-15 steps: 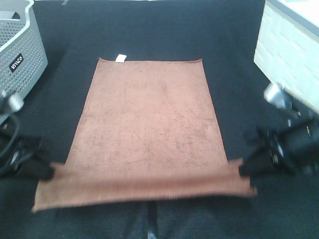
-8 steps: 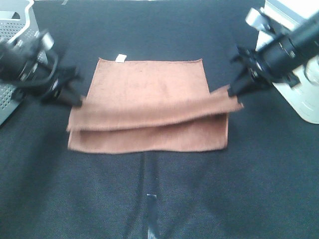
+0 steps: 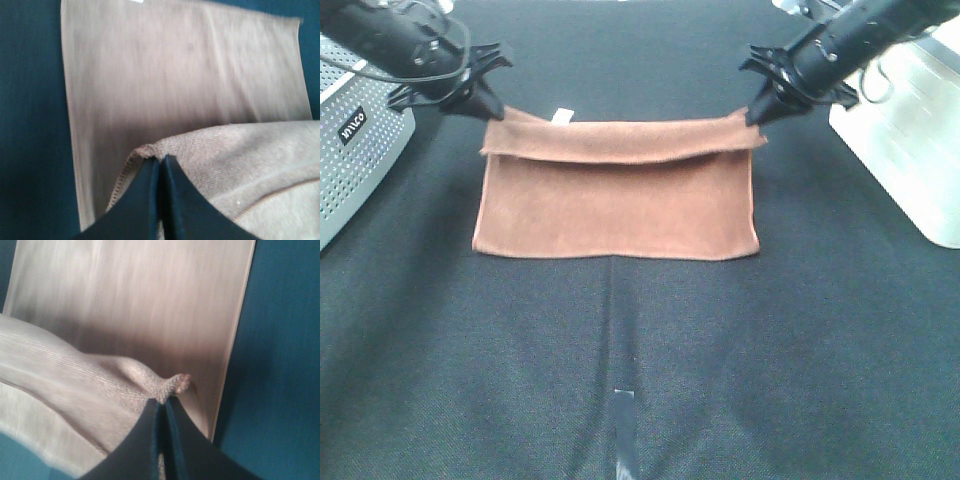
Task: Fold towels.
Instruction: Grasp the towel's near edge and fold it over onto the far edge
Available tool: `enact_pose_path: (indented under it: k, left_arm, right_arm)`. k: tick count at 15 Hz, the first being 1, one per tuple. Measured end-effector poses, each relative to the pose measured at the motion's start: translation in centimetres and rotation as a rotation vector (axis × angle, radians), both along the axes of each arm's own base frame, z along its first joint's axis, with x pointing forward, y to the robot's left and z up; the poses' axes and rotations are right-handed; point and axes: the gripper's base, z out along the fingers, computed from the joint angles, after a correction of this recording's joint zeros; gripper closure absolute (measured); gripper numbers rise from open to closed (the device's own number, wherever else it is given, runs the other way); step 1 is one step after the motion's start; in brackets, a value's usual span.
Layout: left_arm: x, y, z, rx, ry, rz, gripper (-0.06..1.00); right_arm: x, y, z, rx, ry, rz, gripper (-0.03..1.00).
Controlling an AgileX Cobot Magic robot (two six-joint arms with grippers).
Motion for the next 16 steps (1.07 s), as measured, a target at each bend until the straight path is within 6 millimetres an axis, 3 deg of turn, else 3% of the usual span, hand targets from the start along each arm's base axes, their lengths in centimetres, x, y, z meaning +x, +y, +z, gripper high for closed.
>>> enact_pose_path:
  k: [2, 5, 9, 11, 13, 15, 16]
  left_arm:
    - [2.8, -0.1, -0.8, -0.001, -0.069, 0.016, 0.94]
    - [5.5, -0.1, -2.0, 0.002, -0.170, 0.060, 0.94]
    - [8.1, 0.0, -5.4, 0.019, -0.282, 0.146, 0.94]
    - [8.4, -0.4, -7.1, 0.024, -0.290, 0.158, 0.94]
    - [8.5, -0.7, -7.6, 0.026, -0.291, 0.159, 0.90]
    - [8.5, -0.6, -7.4, 0.027, -0.300, 0.163, 0.73]
    - [8.5, -0.6, -7.4, 0.027, -0.299, 0.162, 0.55]
  right_arm:
    - [3.4, 0.3, -0.9, 0.006, -0.073, 0.000, 0.97]
    - [6.6, 0.5, -2.1, 0.001, -0.162, -0.002, 0.97]
    - [8.5, 0.3, -4.9, -0.029, -0.228, -0.041, 0.97]
    - [9.0, 0.2, -6.9, -0.040, -0.237, -0.063, 0.97]
    - [9.2, 0.1, -8.0, -0.043, -0.236, -0.075, 0.97]
    - [9.3, 0.1, -7.9, -0.040, -0.254, -0.086, 0.78]
    - [9.4, 0.1, -7.8, -0.040, -0.263, -0.092, 0.61]
